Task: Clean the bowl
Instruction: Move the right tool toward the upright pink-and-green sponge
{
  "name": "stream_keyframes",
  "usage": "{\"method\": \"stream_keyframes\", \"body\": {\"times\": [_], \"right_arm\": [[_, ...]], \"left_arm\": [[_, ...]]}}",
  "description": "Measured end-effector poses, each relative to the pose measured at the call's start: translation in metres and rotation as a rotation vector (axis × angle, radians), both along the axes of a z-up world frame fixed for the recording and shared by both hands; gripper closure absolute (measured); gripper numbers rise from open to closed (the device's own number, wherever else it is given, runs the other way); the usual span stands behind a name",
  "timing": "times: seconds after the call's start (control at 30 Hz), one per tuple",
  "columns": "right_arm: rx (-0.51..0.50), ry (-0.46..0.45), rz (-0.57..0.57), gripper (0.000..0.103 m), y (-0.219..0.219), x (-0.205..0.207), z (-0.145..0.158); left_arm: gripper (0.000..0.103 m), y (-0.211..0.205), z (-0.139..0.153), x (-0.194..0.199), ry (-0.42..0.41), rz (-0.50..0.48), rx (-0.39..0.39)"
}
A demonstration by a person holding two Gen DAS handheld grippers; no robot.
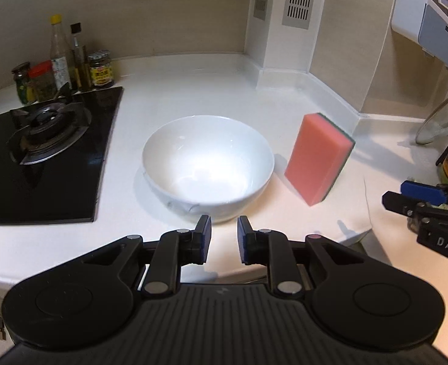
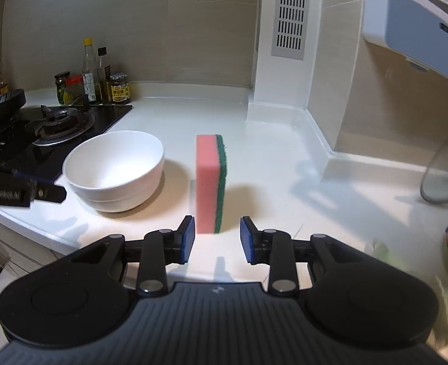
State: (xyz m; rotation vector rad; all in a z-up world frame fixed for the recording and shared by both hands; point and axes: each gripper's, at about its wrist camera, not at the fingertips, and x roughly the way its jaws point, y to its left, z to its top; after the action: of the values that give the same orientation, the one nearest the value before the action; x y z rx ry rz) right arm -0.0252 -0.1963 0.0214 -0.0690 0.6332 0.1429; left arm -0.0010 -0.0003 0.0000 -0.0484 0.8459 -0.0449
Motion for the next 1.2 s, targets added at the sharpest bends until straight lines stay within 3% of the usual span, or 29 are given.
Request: {"method": "stream_keyframes", "body": {"times": [0.2,0.33,0.43,0.7,0.97,1.07,1.2], "right_arm": [[0.016,-0.079,0.04,0.075,-0.007,-0.017,0.003],[-0.022,-0.146,0.059,0.075,0.009,-0.051,0.009],[-0.02,-0.086,0.041,0.075,0.008,-0.058,0.023],[-0.057,-0.131,0.11,0.075,-0.008,-0.073,0.027],[0.0,-0.132,0.147,0.075,-0.018,-0.075,0.024],[0.017,-0.124,0.153,0.075,-0.024,-0.076,0.022],[0.026,-0.118,0.156,0.075,-0.029,-0.074,0.021]], "left_arm": [[0.079,-0.005,-0.001,-0.019,-0.027,0.026,-0.032],[0.079,-0.005,-0.001,-0.057,-0.087,0.015,-0.043],[0.079,0.024,0.009,-0.075,-0.141,0.019,-0.09],[0.079,0.046,0.044,-0.088,-0.186,0.03,-0.064],[0.079,0.03,0.049,-0.122,-0.172,0.037,0.019],[0.079,-0.009,0.042,-0.119,-0.162,0.033,0.04],[0.079,0.062,0.052,-0.125,-0.136,0.012,0.07]]}}
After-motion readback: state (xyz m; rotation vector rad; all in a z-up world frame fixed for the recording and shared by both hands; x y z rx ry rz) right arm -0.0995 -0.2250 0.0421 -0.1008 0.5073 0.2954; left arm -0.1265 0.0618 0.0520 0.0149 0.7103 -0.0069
